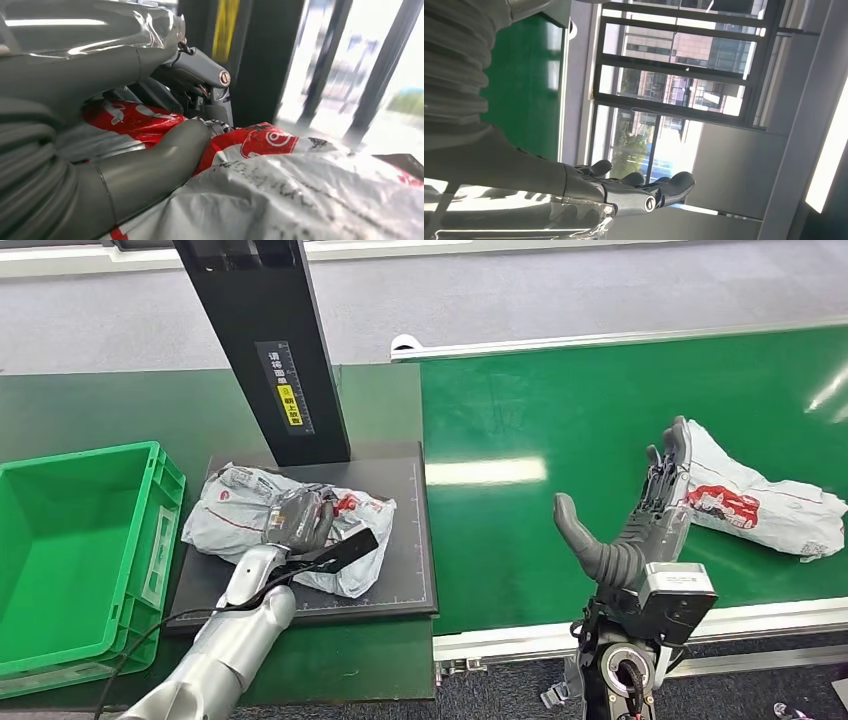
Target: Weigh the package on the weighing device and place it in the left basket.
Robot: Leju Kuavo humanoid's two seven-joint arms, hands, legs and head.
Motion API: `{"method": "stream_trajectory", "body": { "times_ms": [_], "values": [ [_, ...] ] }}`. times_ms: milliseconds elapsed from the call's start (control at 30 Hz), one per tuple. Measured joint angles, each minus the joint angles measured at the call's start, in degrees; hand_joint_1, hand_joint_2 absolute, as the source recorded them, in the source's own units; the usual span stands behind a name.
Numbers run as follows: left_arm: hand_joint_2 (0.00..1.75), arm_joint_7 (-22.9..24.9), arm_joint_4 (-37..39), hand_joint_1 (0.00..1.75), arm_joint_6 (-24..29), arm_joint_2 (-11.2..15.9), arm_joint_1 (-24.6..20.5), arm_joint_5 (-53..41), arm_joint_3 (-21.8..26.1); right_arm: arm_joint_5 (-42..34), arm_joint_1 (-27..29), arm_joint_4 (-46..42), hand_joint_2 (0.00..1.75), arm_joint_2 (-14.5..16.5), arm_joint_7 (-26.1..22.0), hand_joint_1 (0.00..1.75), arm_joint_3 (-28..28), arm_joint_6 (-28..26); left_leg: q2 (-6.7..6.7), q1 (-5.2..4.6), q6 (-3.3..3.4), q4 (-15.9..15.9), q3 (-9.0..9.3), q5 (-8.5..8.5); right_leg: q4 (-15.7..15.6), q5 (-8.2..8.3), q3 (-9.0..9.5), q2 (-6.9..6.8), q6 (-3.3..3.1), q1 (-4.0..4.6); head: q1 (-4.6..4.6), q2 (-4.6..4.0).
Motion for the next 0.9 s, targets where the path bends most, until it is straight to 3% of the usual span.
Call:
{"method": "stream_trajectory", "body": {
  "times_ms": [100, 200, 333, 633, 767, 900],
  "values": [
    [1.75, -3.2, -14.39, 1.75, 3.72, -0.52, 4.87, 6.04, -1.11, -0.4, 0.19, 0.0, 1.75, -0.04, 0.0, 0.0, 0.01, -0.5, 0.0, 0.0, 0.02, 0.01, -0.22, 0.01, 0.0, 0.01, -0.2, 0.01, 0.01, 0.0, -0.01, 0.0],
    [1.75, -2.7, -28.85, 1.75, 5.64, -0.26, 8.68, 7.27, -3.27, -0.53, 0.85, 0.0, 1.75, -0.06, -0.1, 0.0, -0.01, -0.67, -0.04, -0.01, 0.03, 0.01, -0.41, 0.0, 0.0, 0.0, -0.37, -0.01, 0.03, -0.01, 0.0, 0.0],
    [1.75, -2.11, -40.0, 1.75, 6.08, 0.34, 11.53, 7.73, -5.13, -0.53, 1.27, 0.0, 1.75, -0.06, -0.19, 0.0, -0.01, -0.67, -0.04, -0.01, 0.04, 0.01, -0.5, -0.01, -0.01, -0.01, -0.47, -0.03, 0.04, -0.01, -0.01, 0.0],
    [1.75, -3.31, -48.96, 1.75, 12.02, 1.6, 13.28, 10.95, -5.46, -0.71, 2.07, -0.02, 1.75, -0.06, -0.81, 0.0, -0.01, -1.21, -0.03, 0.0, 0.04, 0.01, -0.5, 0.02, 0.0, 0.0, -0.47, -0.02, 0.03, -0.01, -0.01, 0.0],
    [1.75, -5.67, -50.08, 1.75, 12.41, 2.56, 11.48, 15.24, -0.25, -1.73, 2.72, -0.02, 1.75, -0.06, -1.56, 0.0, -0.03, -2.02, -0.03, 0.01, 0.03, 0.01, -0.5, 0.02, 0.0, 0.0, -0.48, -0.02, 0.03, 0.0, -0.01, 0.0],
    [1.75, -4.28, -43.59, 1.75, 11.74, 4.33, 5.74, 13.94, 8.01, -3.11, 2.93, -0.01, 1.75, -0.1, -2.18, 0.0, 0.03, -2.16, -0.03, 0.03, 0.0, 0.0, -0.48, 0.09, 0.0, 0.02, -0.48, -0.02, 0.0, 0.02, 0.0, 0.0]
  ]
}}
